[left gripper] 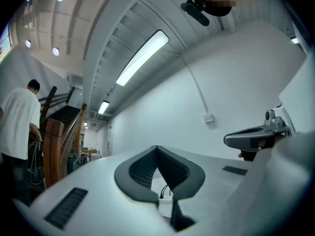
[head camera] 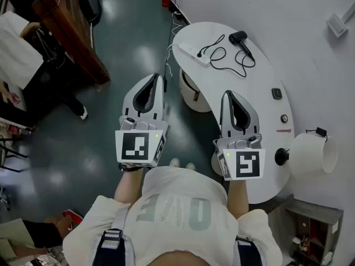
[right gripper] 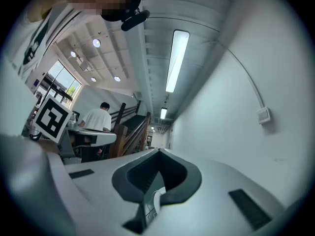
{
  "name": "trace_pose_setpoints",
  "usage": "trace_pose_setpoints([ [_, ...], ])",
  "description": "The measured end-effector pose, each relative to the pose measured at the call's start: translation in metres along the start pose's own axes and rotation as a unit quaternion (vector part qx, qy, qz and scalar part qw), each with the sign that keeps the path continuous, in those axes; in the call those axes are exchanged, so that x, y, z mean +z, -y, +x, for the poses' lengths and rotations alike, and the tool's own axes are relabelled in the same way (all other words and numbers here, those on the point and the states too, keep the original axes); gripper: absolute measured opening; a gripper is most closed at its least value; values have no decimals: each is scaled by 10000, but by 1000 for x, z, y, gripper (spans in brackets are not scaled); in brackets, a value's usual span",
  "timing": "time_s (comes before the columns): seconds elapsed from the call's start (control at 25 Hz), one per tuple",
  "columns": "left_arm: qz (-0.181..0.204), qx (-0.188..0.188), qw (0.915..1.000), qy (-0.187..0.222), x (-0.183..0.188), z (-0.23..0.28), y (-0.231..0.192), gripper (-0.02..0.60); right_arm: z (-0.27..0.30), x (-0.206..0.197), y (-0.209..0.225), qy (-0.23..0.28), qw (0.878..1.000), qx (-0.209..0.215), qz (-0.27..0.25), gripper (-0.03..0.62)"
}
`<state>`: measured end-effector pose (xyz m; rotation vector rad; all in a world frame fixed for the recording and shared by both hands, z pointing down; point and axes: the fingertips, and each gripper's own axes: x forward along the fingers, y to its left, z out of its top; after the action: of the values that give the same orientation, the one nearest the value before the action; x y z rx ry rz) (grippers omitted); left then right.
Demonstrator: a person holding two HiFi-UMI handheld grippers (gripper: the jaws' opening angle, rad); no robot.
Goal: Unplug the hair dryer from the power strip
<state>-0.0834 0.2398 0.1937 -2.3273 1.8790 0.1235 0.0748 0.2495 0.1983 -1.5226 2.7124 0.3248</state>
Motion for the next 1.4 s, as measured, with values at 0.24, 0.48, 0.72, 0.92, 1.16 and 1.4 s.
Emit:
trace_pose_setpoints([
  [0.24,-55,-62,10000,-40,-2,-4,-18,6,10,0,-16,-140,9999,-35,-14,3],
  [0.48,-126,-146,9998,-51,-13,11,-36,6,19,-5,-17,-175,9996,-184,77,3],
  [0.72,-185,-174,9994,-231,-35,36,-48,6,40,-21,-5,-298,9991,-134,265,3],
  [0.92,-166,-225,9995,-150,-51,82,-50,6,79,-45,22,-395,9990,-200,-59,3],
  [1.16,-146,-383,9991,71,-60,177,-59,6,160,-58,73,-186,9997,-177,-15,3],
  [1.4,-125,-490,9982,312,-58,265,-77,6,238,-59,111,-69,10000,-44,-14,3],
])
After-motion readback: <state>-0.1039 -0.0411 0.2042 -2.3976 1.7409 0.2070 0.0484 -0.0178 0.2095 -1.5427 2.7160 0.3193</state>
